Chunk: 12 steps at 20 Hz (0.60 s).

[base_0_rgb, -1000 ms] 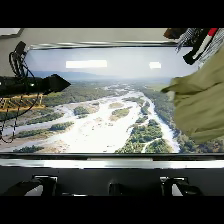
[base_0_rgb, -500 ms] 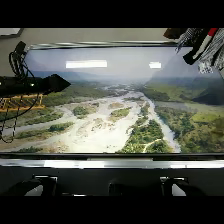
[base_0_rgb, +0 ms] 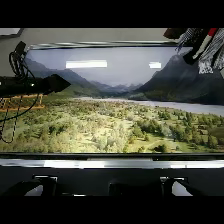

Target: Fold the clothes and pants, and hang the long-sleeved shirts on hangers.

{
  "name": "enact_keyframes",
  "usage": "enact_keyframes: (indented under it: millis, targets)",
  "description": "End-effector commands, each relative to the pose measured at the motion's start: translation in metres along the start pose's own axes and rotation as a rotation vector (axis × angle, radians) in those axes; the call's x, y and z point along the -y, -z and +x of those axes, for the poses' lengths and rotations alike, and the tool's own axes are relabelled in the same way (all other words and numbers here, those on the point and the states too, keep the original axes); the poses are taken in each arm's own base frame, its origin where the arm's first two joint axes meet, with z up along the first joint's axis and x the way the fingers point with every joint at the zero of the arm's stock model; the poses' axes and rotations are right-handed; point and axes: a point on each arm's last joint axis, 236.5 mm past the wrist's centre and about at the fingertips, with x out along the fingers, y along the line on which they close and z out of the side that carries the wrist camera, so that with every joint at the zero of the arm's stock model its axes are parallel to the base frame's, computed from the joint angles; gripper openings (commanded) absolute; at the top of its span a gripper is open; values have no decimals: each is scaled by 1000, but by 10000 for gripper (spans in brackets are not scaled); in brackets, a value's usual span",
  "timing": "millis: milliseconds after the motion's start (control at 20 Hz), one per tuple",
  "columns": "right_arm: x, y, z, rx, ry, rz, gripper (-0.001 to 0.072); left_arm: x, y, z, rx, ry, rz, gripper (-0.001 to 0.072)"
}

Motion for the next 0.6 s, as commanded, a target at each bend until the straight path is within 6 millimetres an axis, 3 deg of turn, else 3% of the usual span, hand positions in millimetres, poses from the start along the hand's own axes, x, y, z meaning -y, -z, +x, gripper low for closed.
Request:
enact_keyframes:
  millis: [0,250,550]
  targets:
    - [27,-9,11,37,57,18,21,-1,0,0,-1,-2,-1,677]
    - [62,-23,15,86,113,71,21,-3,1,0,-2,-11,4,678]
    - [82,10,21,-47,166,102,26,-4,1,0,-3,-14,-21,677]
